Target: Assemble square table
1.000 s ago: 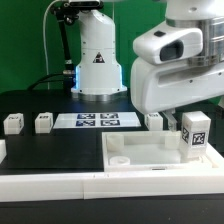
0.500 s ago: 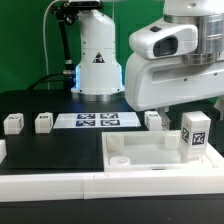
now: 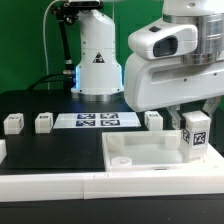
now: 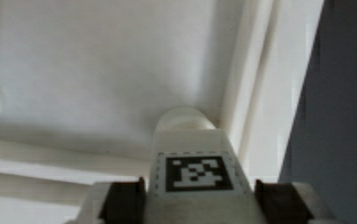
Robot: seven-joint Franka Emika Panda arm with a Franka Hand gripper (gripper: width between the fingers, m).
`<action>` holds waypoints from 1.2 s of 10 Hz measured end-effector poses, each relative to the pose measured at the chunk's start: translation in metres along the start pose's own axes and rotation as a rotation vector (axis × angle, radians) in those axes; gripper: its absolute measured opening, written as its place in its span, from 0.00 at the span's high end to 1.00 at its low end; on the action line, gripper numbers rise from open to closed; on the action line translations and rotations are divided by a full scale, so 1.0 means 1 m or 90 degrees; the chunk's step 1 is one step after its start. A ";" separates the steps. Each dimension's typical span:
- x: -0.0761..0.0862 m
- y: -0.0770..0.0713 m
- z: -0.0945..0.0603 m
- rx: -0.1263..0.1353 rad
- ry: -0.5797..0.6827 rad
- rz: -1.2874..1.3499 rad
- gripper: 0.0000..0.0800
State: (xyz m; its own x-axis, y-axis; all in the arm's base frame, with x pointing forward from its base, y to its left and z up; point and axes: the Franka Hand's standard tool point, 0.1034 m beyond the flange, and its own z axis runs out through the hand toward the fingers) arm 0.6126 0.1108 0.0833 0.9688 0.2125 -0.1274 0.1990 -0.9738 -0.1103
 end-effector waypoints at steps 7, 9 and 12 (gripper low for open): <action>-0.003 -0.009 0.002 0.008 0.029 0.268 0.64; -0.004 -0.014 0.003 0.004 0.033 0.417 0.63; -0.003 -0.018 0.004 0.005 0.037 0.578 0.63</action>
Offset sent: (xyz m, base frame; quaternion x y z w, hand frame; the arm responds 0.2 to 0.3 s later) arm 0.0000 0.0000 0.0000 0.0000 0.0000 0.0650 0.9979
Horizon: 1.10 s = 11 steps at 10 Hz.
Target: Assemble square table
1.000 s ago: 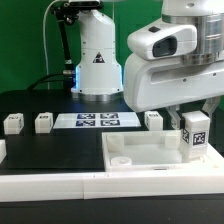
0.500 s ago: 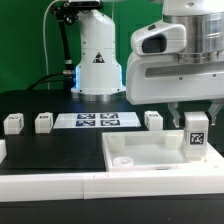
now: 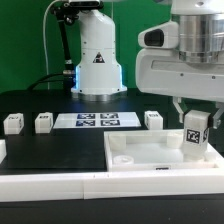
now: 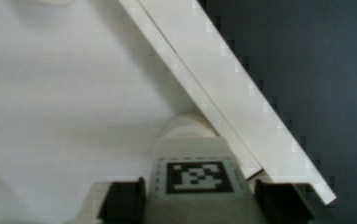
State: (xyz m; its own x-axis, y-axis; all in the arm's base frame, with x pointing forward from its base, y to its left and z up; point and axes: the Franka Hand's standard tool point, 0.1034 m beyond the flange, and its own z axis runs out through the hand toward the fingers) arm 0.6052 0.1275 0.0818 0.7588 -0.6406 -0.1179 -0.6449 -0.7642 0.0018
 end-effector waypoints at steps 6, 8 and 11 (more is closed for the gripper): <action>-0.001 -0.001 0.000 0.005 -0.005 -0.023 0.26; 0.000 0.000 0.002 0.005 -0.004 -0.183 0.19; 0.005 0.004 0.001 0.005 -0.003 -0.359 0.19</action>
Offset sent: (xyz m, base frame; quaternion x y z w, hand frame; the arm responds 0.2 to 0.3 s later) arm 0.0000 0.0000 0.0000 0.0000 0.0000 0.0000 1.0000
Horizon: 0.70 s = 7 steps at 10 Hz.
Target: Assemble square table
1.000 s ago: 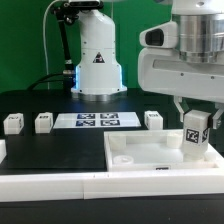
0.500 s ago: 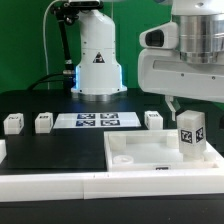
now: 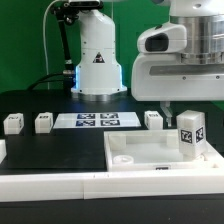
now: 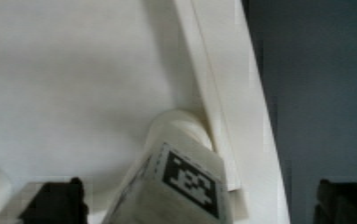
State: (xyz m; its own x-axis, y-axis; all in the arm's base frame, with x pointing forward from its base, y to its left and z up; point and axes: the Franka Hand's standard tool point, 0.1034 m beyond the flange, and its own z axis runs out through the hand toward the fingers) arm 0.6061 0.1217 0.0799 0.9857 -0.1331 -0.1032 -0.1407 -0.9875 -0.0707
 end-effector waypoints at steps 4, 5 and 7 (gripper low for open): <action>0.002 0.004 0.001 -0.001 0.000 -0.186 0.19; 0.002 0.005 0.000 0.000 -0.001 -0.235 0.19; 0.003 0.006 0.000 -0.001 0.000 -0.320 0.19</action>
Offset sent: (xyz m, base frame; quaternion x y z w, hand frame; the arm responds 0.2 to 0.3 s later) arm 0.0027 0.0037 0.0012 0.0090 -0.0073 -0.1936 0.9810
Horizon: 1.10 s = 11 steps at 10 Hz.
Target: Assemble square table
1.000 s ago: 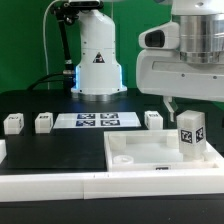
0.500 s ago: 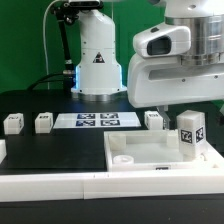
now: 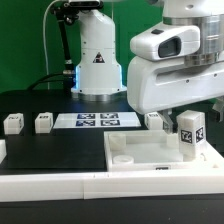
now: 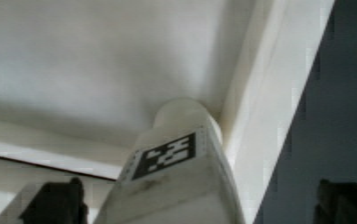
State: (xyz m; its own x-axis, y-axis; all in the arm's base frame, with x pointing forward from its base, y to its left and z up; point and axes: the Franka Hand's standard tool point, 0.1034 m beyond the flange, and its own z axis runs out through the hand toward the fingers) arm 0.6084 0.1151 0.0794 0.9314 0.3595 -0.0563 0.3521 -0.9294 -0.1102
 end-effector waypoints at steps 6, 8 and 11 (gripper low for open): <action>0.000 0.001 -0.001 0.000 0.002 -0.051 0.64; 0.000 0.001 -0.001 0.000 0.002 -0.031 0.64; 0.001 0.000 -0.001 0.001 0.003 0.089 0.64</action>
Offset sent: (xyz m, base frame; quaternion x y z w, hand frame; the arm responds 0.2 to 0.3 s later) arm 0.0000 0.0000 0.0000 0.0000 0.0000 0.0000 1.0000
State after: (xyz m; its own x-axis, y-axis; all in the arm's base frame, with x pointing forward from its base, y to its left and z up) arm 0.6089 0.1156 0.0800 0.9720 0.2255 -0.0665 0.2181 -0.9705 -0.1027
